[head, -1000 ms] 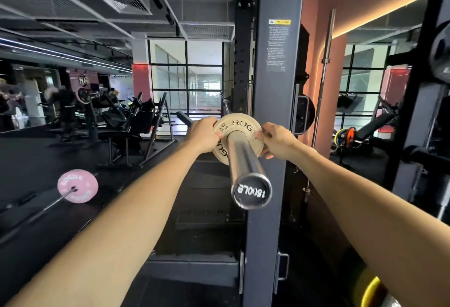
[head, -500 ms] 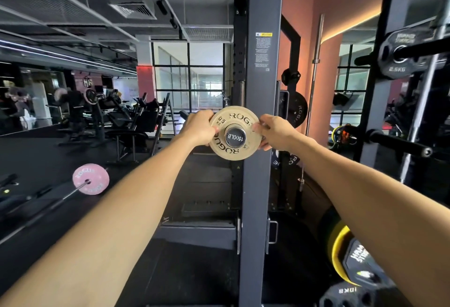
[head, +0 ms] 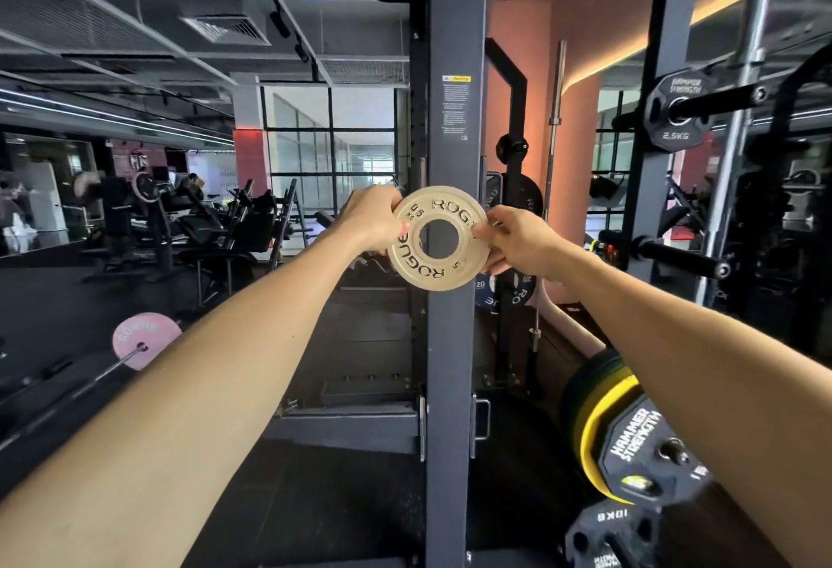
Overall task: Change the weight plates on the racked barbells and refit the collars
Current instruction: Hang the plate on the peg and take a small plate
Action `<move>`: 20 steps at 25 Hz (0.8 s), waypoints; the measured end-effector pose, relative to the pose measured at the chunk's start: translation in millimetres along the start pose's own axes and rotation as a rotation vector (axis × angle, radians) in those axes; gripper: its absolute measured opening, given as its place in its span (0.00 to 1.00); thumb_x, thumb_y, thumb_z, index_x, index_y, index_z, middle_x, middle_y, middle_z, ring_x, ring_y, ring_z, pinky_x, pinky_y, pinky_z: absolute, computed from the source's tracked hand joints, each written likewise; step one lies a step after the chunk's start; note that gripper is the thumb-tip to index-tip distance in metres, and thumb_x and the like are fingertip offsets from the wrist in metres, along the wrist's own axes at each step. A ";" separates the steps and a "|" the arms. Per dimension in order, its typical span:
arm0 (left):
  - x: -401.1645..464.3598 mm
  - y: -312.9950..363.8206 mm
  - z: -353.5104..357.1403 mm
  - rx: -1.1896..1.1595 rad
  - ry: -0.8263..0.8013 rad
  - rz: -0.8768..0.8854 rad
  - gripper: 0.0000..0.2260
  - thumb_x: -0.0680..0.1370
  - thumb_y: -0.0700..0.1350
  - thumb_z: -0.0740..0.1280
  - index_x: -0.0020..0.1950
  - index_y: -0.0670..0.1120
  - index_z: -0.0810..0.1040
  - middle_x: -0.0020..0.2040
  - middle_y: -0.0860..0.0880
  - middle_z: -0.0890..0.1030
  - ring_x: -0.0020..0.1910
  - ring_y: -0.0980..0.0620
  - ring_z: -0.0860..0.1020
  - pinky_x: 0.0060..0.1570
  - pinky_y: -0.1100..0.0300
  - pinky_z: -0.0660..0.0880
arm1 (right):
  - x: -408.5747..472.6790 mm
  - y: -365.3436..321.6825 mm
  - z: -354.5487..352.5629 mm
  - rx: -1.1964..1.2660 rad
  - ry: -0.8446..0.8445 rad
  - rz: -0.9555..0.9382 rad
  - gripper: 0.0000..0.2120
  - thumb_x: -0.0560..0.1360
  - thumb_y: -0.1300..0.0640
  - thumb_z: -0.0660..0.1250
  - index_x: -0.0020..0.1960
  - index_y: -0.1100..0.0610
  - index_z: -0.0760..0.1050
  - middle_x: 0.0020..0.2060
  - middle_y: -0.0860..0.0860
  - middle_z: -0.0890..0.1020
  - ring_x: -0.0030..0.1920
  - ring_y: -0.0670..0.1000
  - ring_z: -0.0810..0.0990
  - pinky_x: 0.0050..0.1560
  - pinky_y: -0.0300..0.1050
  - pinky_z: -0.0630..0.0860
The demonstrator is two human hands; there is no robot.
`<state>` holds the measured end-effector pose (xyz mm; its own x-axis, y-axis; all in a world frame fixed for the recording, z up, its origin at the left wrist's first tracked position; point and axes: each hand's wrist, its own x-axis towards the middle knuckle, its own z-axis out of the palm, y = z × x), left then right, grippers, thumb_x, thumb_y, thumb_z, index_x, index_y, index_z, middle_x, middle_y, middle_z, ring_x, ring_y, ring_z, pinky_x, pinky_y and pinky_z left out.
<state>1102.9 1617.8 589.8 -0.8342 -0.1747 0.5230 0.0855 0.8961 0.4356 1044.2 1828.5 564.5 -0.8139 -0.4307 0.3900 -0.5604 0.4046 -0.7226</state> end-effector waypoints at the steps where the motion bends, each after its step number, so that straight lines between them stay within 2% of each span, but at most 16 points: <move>1: 2.7 11.9 3.7 -0.012 -0.004 0.017 0.06 0.76 0.41 0.71 0.52 0.46 0.79 0.49 0.47 0.82 0.39 0.48 0.83 0.38 0.52 0.83 | -5.8 2.6 -11.7 0.005 0.017 0.011 0.13 0.82 0.54 0.60 0.60 0.62 0.71 0.48 0.60 0.84 0.44 0.59 0.85 0.37 0.44 0.83; 4: 10.4 50.6 21.6 -0.018 -0.025 0.071 0.04 0.76 0.41 0.70 0.50 0.45 0.79 0.46 0.47 0.82 0.37 0.49 0.83 0.34 0.57 0.82 | -21.8 14.3 -49.4 -0.009 0.069 0.039 0.12 0.82 0.54 0.60 0.58 0.62 0.71 0.47 0.60 0.83 0.43 0.59 0.85 0.36 0.45 0.83; 7: 22.0 95.5 54.3 -0.050 -0.073 0.143 0.03 0.75 0.40 0.70 0.47 0.44 0.79 0.45 0.45 0.82 0.37 0.47 0.82 0.29 0.58 0.79 | -38.7 42.0 -92.2 -0.025 0.137 0.098 0.09 0.81 0.54 0.60 0.55 0.60 0.72 0.44 0.59 0.83 0.36 0.54 0.84 0.33 0.43 0.82; 11: 46.4 154.2 109.4 -0.077 -0.135 0.242 0.03 0.75 0.41 0.71 0.46 0.43 0.79 0.46 0.43 0.82 0.42 0.43 0.82 0.45 0.49 0.81 | -55.9 89.3 -151.1 -0.060 0.233 0.171 0.11 0.81 0.54 0.61 0.59 0.60 0.72 0.45 0.59 0.83 0.37 0.55 0.85 0.37 0.49 0.84; 13: 57.7 182.5 134.5 -0.105 -0.150 0.285 0.04 0.75 0.41 0.70 0.42 0.44 0.77 0.46 0.43 0.82 0.42 0.43 0.81 0.45 0.49 0.81 | -59.5 109.6 -179.2 -0.091 0.272 0.194 0.11 0.81 0.54 0.61 0.59 0.59 0.72 0.45 0.58 0.83 0.38 0.55 0.85 0.40 0.51 0.84; 15: 73.4 209.8 158.5 -0.137 -0.153 0.311 0.05 0.76 0.41 0.70 0.42 0.46 0.75 0.44 0.45 0.79 0.40 0.45 0.80 0.41 0.52 0.79 | -55.6 129.9 -209.1 -0.097 0.286 0.199 0.10 0.81 0.54 0.60 0.59 0.59 0.72 0.43 0.58 0.83 0.37 0.54 0.85 0.40 0.50 0.83; 18: 106.8 244.3 192.3 -0.142 -0.148 0.333 0.03 0.77 0.42 0.70 0.47 0.46 0.76 0.41 0.50 0.77 0.36 0.51 0.77 0.29 0.66 0.69 | -38.4 161.1 -249.7 -0.104 0.314 0.200 0.08 0.82 0.54 0.60 0.56 0.58 0.72 0.41 0.57 0.83 0.34 0.51 0.84 0.35 0.44 0.83; 20: 133.1 262.3 213.0 -0.158 -0.143 0.336 0.03 0.77 0.42 0.70 0.48 0.47 0.77 0.39 0.51 0.78 0.32 0.53 0.78 0.28 0.67 0.70 | -21.2 181.5 -274.3 -0.106 0.325 0.195 0.10 0.81 0.54 0.60 0.57 0.60 0.72 0.42 0.57 0.83 0.35 0.52 0.84 0.34 0.43 0.82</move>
<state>898.2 1916.5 617.7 -0.8119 0.1864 0.5532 0.4402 0.8178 0.3706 917.7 2132.4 581.6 -0.9032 -0.0663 0.4241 -0.3894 0.5420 -0.7447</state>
